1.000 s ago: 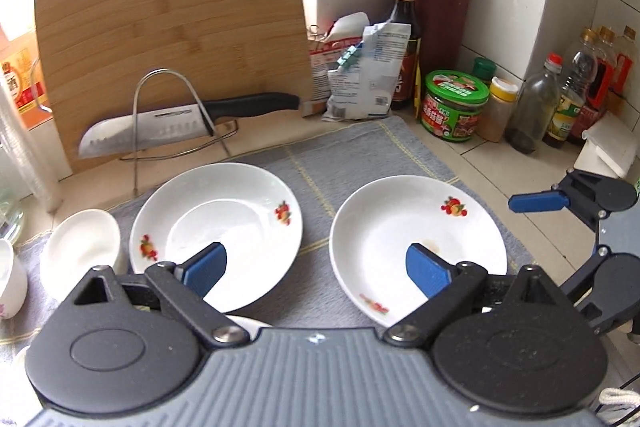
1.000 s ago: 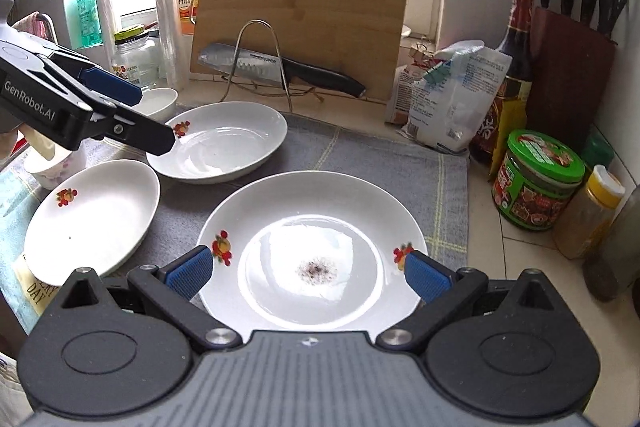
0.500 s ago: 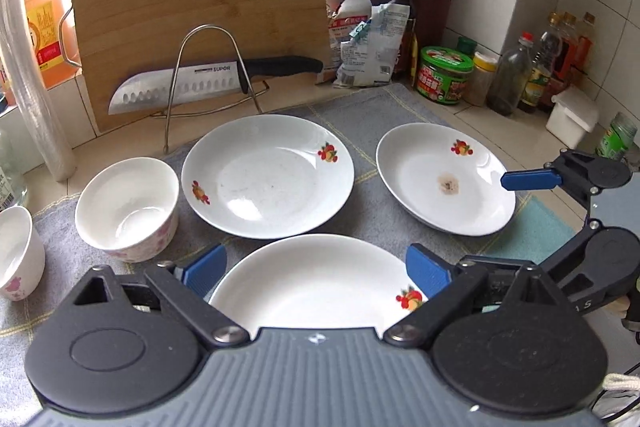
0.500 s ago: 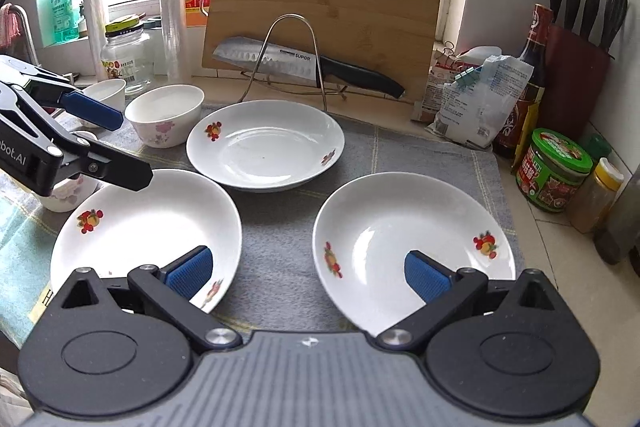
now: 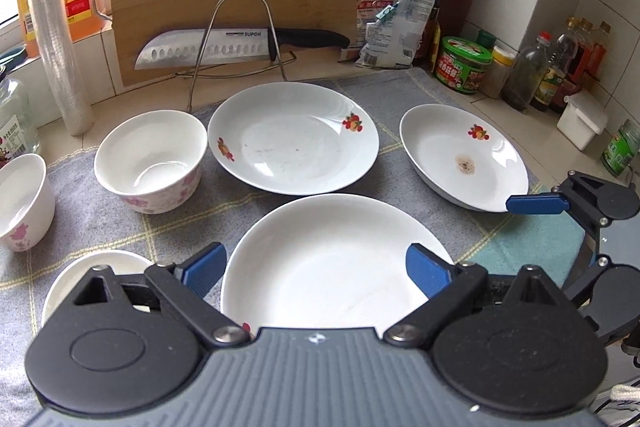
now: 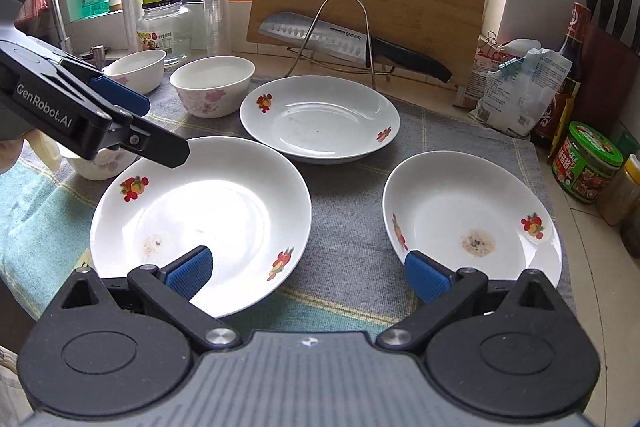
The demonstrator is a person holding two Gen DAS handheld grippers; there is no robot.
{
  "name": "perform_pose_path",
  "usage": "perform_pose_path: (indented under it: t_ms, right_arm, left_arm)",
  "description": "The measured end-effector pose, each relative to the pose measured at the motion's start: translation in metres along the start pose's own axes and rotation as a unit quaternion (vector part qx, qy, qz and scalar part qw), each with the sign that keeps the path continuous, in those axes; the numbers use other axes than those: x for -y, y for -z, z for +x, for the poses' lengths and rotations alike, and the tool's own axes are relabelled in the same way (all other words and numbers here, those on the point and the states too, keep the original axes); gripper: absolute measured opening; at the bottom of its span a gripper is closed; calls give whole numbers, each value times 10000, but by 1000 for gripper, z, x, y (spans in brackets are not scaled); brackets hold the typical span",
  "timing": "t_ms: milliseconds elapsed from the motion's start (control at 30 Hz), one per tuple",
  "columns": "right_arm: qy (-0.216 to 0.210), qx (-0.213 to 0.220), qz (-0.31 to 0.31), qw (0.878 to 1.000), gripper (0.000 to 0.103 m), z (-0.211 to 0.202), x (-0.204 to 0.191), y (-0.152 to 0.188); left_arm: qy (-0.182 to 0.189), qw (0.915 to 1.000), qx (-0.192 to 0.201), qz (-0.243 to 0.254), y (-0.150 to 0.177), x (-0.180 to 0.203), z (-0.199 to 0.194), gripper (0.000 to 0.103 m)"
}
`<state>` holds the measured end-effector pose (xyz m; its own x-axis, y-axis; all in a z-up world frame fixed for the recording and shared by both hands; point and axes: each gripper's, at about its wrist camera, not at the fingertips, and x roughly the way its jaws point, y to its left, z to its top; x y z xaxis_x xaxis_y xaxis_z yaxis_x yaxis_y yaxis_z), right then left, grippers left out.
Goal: Organize plates and bowls
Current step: 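Carry the held plate with the left tool back toward the other plates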
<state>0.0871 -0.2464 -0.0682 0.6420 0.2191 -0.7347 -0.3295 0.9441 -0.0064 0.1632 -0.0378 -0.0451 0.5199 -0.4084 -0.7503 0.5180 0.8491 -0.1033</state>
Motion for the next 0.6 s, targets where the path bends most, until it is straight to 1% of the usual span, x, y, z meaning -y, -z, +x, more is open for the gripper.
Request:
perform_pose_path:
  t_ms: [67,267,400,533,600]
  right_arm:
    - [-179,43,-18,9998,103,-1,4,5]
    - [-513,-111,-216,9984,103,3,9,20]
    - [-700,-265,-506,9959,103,8,0,28]
    - [-857,-438,-701,9929,103,18,-12,35]
    - [-882,-458,-765,9921,103,23,-17,38]
  left_arm:
    - [-36,10000,-49,-5,-1,2,2,96]
    - [-27,9993,-374,33,-7,-4,14,96]
    - [139,9982,-583,22,-15,-19,25,95]
    - [96,9965,-799,239,-22,-28,38,92]
    - [139,9956,-866,336,-24,-30,42,91]
